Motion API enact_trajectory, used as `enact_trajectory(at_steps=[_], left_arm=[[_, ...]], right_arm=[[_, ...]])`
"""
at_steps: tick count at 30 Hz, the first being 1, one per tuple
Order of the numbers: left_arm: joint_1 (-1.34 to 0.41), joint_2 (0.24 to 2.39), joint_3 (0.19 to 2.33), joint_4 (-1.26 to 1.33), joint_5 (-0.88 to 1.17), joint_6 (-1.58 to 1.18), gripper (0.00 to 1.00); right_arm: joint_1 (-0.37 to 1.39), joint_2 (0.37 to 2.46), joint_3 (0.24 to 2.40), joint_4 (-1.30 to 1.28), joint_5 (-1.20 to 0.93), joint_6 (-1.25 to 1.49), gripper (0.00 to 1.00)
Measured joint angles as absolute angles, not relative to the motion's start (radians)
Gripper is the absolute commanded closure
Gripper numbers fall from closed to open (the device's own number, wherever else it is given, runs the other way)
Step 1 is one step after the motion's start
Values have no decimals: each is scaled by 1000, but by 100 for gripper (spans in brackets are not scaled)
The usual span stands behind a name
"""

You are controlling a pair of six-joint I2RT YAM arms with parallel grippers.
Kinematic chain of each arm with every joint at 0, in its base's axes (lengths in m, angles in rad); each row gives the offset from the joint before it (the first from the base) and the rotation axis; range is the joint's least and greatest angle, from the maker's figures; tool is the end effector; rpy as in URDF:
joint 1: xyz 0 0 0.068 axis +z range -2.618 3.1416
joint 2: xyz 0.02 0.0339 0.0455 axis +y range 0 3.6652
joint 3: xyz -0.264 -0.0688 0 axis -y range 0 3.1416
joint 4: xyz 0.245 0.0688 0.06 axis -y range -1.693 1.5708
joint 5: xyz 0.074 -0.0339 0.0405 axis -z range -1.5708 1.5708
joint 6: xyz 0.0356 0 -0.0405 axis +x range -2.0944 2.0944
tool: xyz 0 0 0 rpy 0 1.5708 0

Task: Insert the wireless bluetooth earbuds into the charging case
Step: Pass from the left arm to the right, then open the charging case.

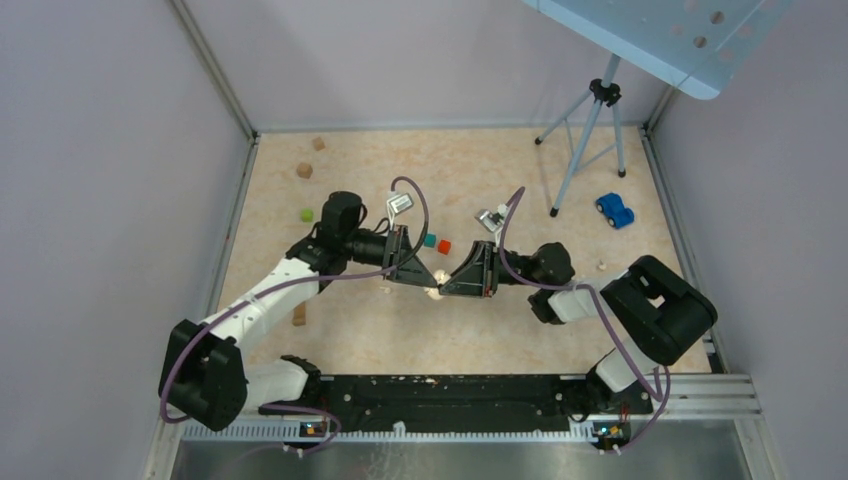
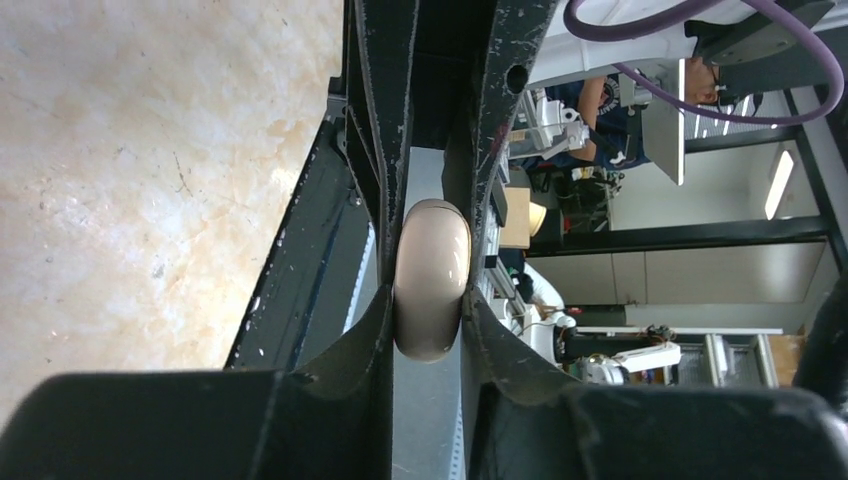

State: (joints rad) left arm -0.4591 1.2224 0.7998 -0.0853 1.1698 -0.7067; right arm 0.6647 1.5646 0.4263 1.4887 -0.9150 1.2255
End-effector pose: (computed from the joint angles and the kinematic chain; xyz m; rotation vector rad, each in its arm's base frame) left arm 0.2138 -0.1423 0.2731 0.5614 2.2226 -1.8723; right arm 0.1915 0.1859 0.2131 -0.5670 1.6387 2.0523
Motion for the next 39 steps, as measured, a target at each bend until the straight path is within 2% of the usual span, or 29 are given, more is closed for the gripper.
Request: enact_trajectory(at_steps=[2,4,5,7,9,18,35,39], left_arm=[[-459,1222,800,-77,1171,-709,89],[-459,1222,800,-74,1171,-712,93],[-458,1222,800,-73,1171,-713,96],[-458,1222,800,-75,1159,-719,100],[-459,1225,800,-76,1139,-733,100],[-459,1232,797,-13,1106,-828,100],[-450,1203,797,31,1064,-886,100],[-450,1183,798,-8,1024,-868,100]], right_arm=[[665,1565,426,1489,-915,1229,98],[664,1565,426,1489,-915,1231,70],[664,1565,424,1489,-914,1231,61],[665,1565,419,1489,-907,1224,51],[665,1562,414,1472,-889,1203,46],[665,1465,367,1295,-763,1087,39],[658,1457,295,1284,-695,1077,38],[656,1383,245,1269,-651,1093,34]])
